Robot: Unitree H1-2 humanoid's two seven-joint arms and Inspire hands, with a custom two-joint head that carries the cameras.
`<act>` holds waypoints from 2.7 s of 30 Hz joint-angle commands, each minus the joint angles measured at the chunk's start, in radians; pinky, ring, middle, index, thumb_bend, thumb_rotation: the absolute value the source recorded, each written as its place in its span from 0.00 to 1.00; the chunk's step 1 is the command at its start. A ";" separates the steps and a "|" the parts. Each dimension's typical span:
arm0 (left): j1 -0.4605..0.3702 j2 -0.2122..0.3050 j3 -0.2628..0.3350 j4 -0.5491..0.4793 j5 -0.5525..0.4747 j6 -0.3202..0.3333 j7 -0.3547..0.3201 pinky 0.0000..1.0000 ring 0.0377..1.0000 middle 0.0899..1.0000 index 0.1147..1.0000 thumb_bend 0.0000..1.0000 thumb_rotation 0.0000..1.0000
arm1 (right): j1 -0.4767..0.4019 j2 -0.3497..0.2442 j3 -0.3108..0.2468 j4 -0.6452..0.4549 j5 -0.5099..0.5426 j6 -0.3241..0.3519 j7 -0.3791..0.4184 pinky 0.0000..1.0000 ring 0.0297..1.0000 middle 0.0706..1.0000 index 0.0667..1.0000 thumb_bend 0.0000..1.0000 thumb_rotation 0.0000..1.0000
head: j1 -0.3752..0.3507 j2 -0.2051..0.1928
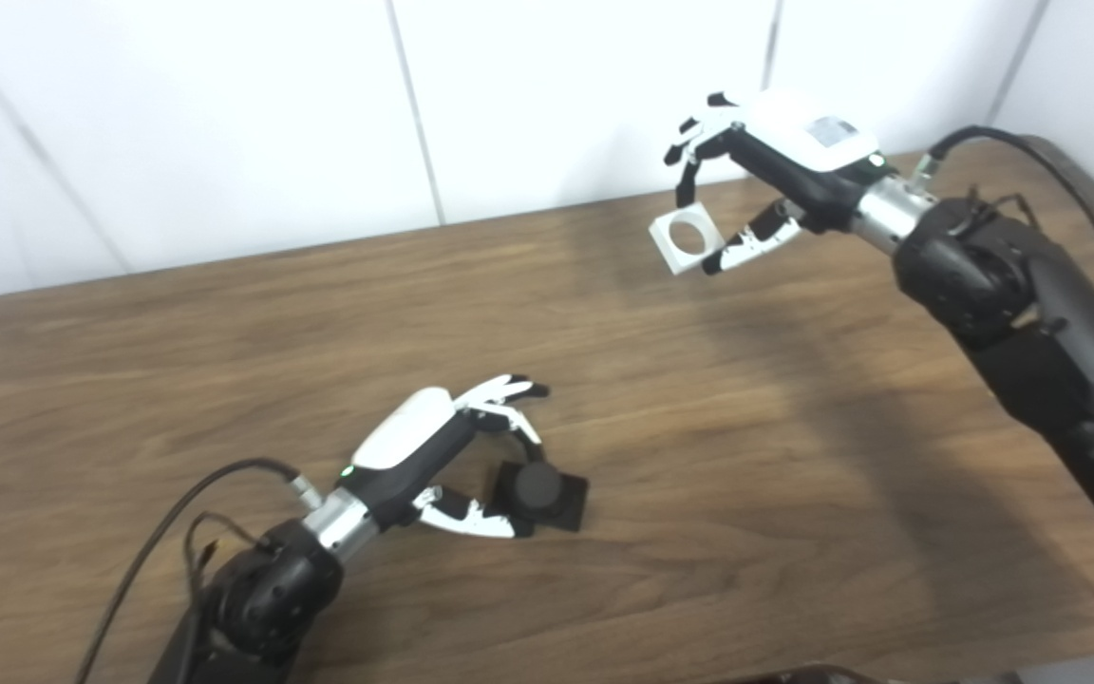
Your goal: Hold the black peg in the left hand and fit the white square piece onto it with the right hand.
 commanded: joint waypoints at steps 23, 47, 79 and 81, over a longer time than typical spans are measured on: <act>-0.038 -0.010 -0.007 0.047 0.033 0.055 -0.009 0.80 0.96 0.91 0.43 0.51 0.09 | 0.001 0.051 -0.008 -0.320 0.188 0.066 0.273 0.95 0.88 0.76 0.44 0.52 0.14 | 0.048 0.015; -0.045 -0.022 -0.013 0.043 0.038 0.076 -0.012 0.82 0.96 0.91 0.43 0.51 0.09 | 0.062 0.121 0.063 -0.394 0.234 0.098 0.400 0.94 0.89 0.77 0.44 0.52 0.14 | 0.061 0.024; -0.029 -0.030 -0.013 0.024 0.052 0.084 -0.002 0.81 0.96 0.91 0.43 0.51 0.09 | 0.101 0.194 0.091 -0.329 0.215 0.090 0.382 0.98 0.91 0.79 0.44 0.52 0.14 | 0.070 0.037; -0.026 -0.030 -0.013 0.023 0.053 0.084 -0.001 0.81 0.96 0.91 0.43 0.51 0.09 | 0.099 0.195 0.089 -0.327 0.212 0.093 0.382 0.98 0.91 0.79 0.44 0.52 0.14 | 0.071 0.038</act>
